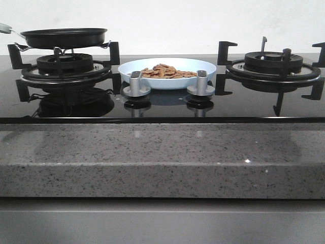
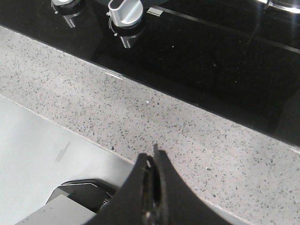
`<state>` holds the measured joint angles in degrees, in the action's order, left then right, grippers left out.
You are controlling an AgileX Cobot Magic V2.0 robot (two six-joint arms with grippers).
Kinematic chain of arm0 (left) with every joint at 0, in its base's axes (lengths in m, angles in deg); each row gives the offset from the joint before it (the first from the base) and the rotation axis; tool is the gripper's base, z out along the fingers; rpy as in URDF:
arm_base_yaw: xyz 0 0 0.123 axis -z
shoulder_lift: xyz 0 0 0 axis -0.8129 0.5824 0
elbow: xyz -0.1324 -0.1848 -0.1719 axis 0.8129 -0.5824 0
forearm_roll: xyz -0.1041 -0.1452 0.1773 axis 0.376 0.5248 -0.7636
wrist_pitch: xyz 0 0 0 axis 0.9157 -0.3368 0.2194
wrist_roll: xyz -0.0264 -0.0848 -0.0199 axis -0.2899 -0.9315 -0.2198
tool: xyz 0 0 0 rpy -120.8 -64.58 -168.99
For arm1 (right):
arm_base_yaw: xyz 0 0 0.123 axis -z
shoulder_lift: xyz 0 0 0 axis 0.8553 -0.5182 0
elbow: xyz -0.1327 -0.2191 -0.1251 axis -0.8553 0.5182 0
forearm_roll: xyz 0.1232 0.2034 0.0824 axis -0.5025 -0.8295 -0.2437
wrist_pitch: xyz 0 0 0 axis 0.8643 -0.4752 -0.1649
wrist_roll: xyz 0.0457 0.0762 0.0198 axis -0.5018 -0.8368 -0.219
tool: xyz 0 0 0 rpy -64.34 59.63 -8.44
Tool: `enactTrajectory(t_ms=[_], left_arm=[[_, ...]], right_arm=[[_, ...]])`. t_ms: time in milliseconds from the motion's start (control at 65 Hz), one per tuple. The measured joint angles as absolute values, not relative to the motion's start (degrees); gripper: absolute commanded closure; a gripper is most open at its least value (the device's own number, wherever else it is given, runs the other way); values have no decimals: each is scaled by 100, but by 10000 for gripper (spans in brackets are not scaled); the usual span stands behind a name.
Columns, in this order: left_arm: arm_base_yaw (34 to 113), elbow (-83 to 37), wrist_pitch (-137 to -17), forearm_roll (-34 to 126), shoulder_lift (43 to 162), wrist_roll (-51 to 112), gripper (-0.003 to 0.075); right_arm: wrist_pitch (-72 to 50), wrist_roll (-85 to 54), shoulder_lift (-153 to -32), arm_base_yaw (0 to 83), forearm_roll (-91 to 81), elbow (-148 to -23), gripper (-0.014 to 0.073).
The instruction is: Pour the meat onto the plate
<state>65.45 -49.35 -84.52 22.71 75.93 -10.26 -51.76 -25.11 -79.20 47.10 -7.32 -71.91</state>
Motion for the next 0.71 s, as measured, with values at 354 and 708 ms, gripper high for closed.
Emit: enactTrajectory(t_ms=[354,708], left_arm=[[5819,-7259,-6956,2306,5839,-1011,741],[5321,-8052,-6754,2319,4468,-1059,741]], right_arm=[[-5176,-2511,-7920,4710,-732,-7191,664],[-5176,-2511,-7920,4710,-728,-7191,664]])
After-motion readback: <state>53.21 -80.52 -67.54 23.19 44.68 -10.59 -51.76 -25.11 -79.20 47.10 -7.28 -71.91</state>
